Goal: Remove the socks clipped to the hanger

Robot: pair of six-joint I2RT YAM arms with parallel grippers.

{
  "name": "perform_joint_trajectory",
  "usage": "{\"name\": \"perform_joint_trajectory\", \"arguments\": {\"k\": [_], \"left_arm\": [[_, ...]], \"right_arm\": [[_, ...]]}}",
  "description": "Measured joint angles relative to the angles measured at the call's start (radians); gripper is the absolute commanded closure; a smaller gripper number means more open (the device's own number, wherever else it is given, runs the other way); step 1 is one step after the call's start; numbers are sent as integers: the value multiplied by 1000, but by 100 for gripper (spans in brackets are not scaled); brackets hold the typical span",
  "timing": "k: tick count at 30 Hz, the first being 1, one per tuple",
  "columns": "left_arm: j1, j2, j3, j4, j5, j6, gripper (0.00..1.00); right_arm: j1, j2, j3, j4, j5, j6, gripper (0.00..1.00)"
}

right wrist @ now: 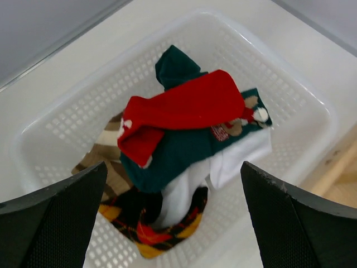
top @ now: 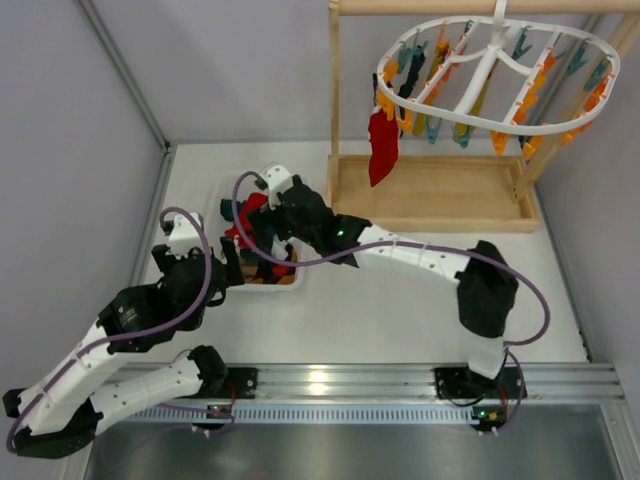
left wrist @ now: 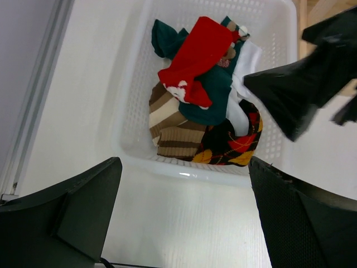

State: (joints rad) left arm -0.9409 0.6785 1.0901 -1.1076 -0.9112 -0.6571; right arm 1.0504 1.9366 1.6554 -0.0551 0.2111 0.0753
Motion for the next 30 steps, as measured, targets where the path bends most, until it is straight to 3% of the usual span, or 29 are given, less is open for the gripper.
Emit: {"name": "perform_joint_trajectory", "arguments": {"k": [4, 8, 12, 17, 23, 30], "left_arm": [[0, -10, -38, 50, 76, 3, 1], [0, -33, -143, 225, 252, 41, 1], [0, 0, -286, 517, 456, 113, 1], [1, 213, -378, 963, 628, 256, 1], [130, 695, -135, 1215, 845, 385, 1], [252, 1018, 166, 1317, 946, 483, 1]], "right_arm": [[-3, -219, -177, -6, 50, 7, 1], [-12, -541, -354, -2, 88, 18, 1], [-21, -859, -537, -14, 109, 42, 1], [-26, -1178, -764, -135, 123, 84, 1], [-27, -1476, -867, -344, 118, 121, 1], [-28, -1718, -871, -417, 67, 147, 1]]}}
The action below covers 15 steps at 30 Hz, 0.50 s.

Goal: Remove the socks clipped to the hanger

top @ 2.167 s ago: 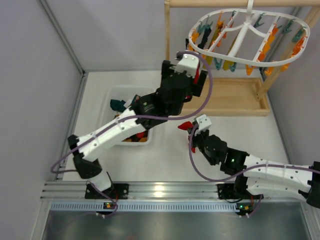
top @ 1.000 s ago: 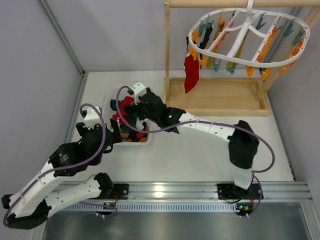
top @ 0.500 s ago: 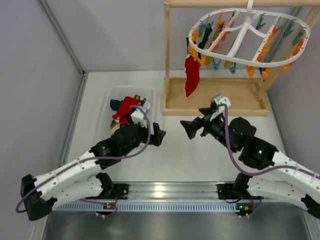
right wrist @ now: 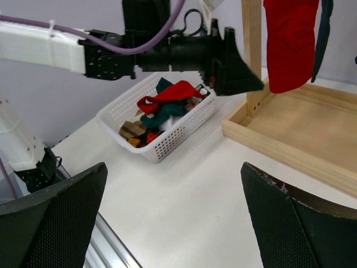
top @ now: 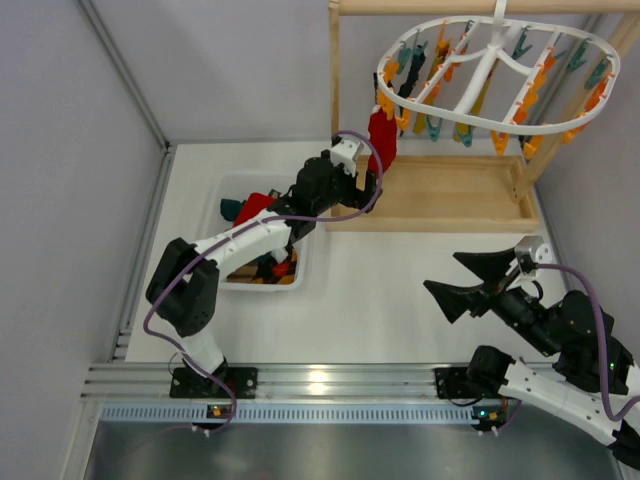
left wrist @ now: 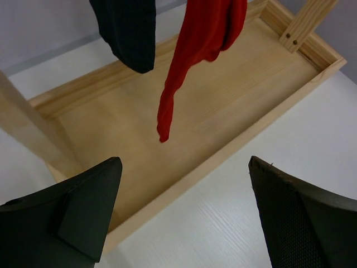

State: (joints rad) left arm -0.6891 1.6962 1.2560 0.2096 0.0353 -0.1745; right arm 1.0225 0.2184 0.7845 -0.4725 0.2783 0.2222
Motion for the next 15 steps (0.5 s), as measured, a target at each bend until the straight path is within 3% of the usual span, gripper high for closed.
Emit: {"name": "perform_joint_trajectory", "arguments": {"k": [7, 10, 11, 13, 14, 15], "left_arm": [[24, 201, 162, 64, 91, 56, 8], [32, 261, 198, 82, 98, 76, 27], [34, 273, 201, 89, 98, 81, 41], [36, 285, 201, 104, 98, 76, 54], [36, 288, 200, 113, 98, 76, 68], [35, 288, 195, 130, 98, 71, 75]], "right_arm": [[0, -1, -13, -38, -79, 7, 1], [0, 13, -13, -39, -110, 6, 1], [0, 18, -13, -40, -117, 5, 1], [0, 25, -13, -39, -122, 2, 0], [0, 28, -13, -39, -122, -1, 0], [0, 29, -14, -37, -121, -2, 1]]}}
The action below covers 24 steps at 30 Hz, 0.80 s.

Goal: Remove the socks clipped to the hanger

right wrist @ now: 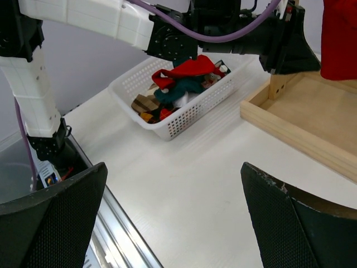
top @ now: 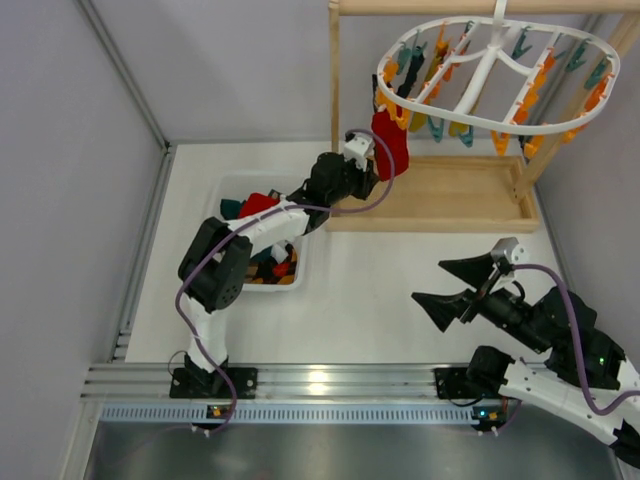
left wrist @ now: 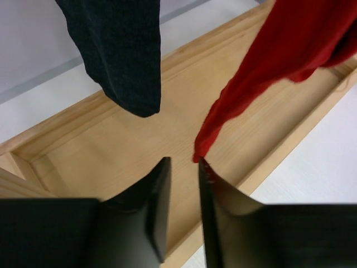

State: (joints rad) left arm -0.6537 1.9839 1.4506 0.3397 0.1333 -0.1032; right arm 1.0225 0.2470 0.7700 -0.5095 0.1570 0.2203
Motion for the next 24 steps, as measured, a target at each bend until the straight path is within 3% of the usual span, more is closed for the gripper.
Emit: {"name": "perform_joint_trajectory", "arguments": {"k": [4, 5, 6, 7, 16, 18, 20, 24], "left_arm": [[-18, -13, -47, 80, -47, -7, 82], [-26, -19, -61, 89, -56, -4, 76], [-38, -23, -70, 94, -68, 0, 59], [-47, -25, -72, 100, -74, 2, 31], [-75, -66, -110, 162, -134, 14, 16], [-61, -66, -110, 168, -136, 21, 19], [-43, -65, -110, 179, -125, 24, 30], [-8, -51, -96, 200, -92, 24, 72]], "right_arm": [[0, 0, -13, 6, 24, 1, 0], [0, 0, -13, 8, 33, 1, 1], [0, 0, -13, 8, 39, 1, 1], [0, 0, -13, 8, 45, 2, 1], [0, -7, -13, 8, 58, 13, 0], [0, -8, -13, 8, 58, 13, 0], [0, -8, -13, 8, 58, 13, 1], [0, -7, -13, 8, 58, 12, 0]]}}
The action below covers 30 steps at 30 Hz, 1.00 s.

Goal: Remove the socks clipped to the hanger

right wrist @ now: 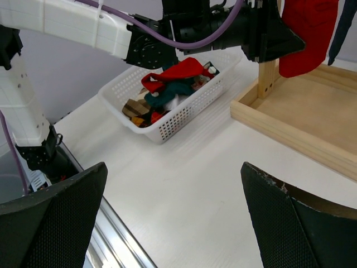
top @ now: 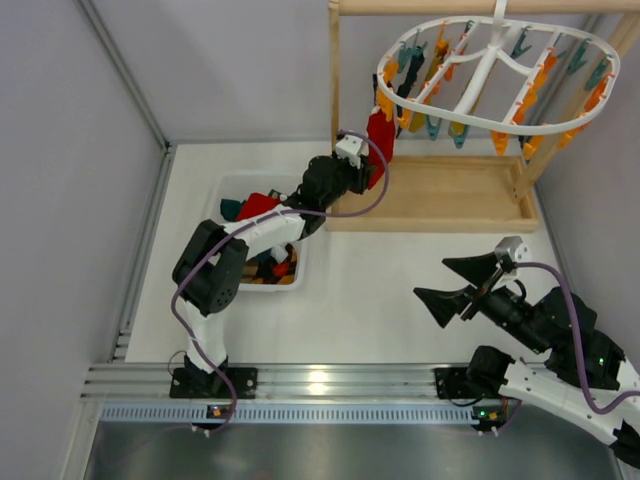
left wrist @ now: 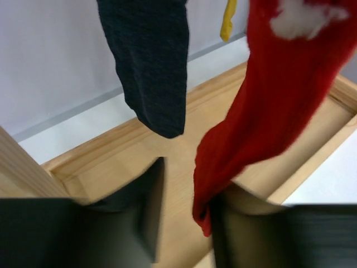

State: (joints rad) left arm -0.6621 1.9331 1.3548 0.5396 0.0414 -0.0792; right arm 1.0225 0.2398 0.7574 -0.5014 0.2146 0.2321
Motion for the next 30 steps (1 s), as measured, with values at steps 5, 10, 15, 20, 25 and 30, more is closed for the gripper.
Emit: {"name": "perform_joint_trajectory", "arguments": {"k": [5, 10, 15, 20, 25, 30], "left_arm": [[21, 21, 6, 44, 31, -1, 88], [9, 23, 5, 66, 31, -20, 100], [-45, -21, -73, 88, -146, -34, 100], [-226, -92, -120, 85, -446, 24, 100], [-465, -93, -40, 63, -709, 145, 100], [-571, -17, 127, 58, -892, 280, 100]], "right_arm": [[0, 4, 0, 6, -3, -1, 1], [0, 24, 0, 9, 6, 2, 1], [0, 35, 0, 44, 82, 54, 2], [0, 61, 71, 54, 163, 98, 6], [0, 132, 281, 31, 248, 98, 7], [0, 246, 540, -43, 351, 68, 7]]}}
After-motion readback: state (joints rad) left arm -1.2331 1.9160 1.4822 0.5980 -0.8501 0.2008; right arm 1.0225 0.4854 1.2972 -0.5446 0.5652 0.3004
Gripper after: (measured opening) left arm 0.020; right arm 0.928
